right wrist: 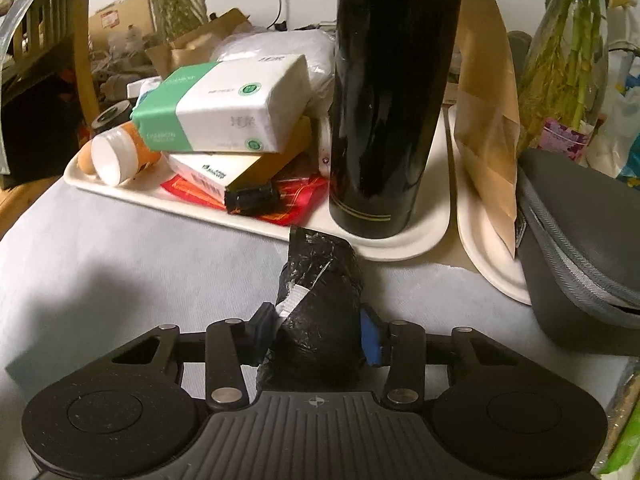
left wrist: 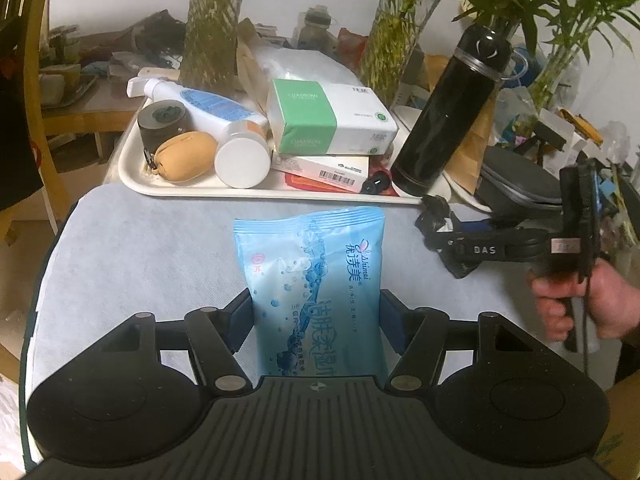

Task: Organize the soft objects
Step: 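Carry the blue pack and black bundle toward the box with both grippers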

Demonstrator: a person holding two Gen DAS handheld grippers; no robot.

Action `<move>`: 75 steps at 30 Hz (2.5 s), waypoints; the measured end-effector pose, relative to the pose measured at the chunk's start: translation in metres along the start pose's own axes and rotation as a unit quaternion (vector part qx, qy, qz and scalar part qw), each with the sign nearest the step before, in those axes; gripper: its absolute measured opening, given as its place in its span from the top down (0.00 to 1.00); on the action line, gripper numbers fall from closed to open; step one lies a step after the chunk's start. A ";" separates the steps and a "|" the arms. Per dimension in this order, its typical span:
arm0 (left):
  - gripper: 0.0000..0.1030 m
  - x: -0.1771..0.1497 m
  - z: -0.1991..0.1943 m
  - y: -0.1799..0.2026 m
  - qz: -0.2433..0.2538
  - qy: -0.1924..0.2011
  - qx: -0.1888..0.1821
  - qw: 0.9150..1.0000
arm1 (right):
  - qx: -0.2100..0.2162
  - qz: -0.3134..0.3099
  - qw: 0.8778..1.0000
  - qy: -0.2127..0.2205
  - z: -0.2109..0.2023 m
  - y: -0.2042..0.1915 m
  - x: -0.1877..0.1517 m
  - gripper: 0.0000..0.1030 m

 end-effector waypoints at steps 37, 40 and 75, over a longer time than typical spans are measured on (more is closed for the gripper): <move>0.39 0.025 -0.119 0.045 0.078 0.027 0.057 0.995 | 0.012 -0.024 0.998 0.053 -0.226 -0.006 -0.007 0.55; 0.39 0.025 -0.135 0.053 0.083 0.032 0.060 0.994 | 0.012 -0.022 0.998 0.053 -0.245 -0.013 -0.009 0.55; 0.39 -0.017 -0.232 0.128 0.096 -0.002 0.029 0.995 | 0.065 0.017 0.997 0.035 -0.339 -0.072 -0.108 0.55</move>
Point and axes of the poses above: each gripper's, at about its wrist camera, not at the fingertips, and z roughly the way its jaws point, y to its right, x to its top, the point moved 2 cm from there along z, roughly the way its jaws point, and after that the axes turned 1 degree about -z, right-handed, at the moved point
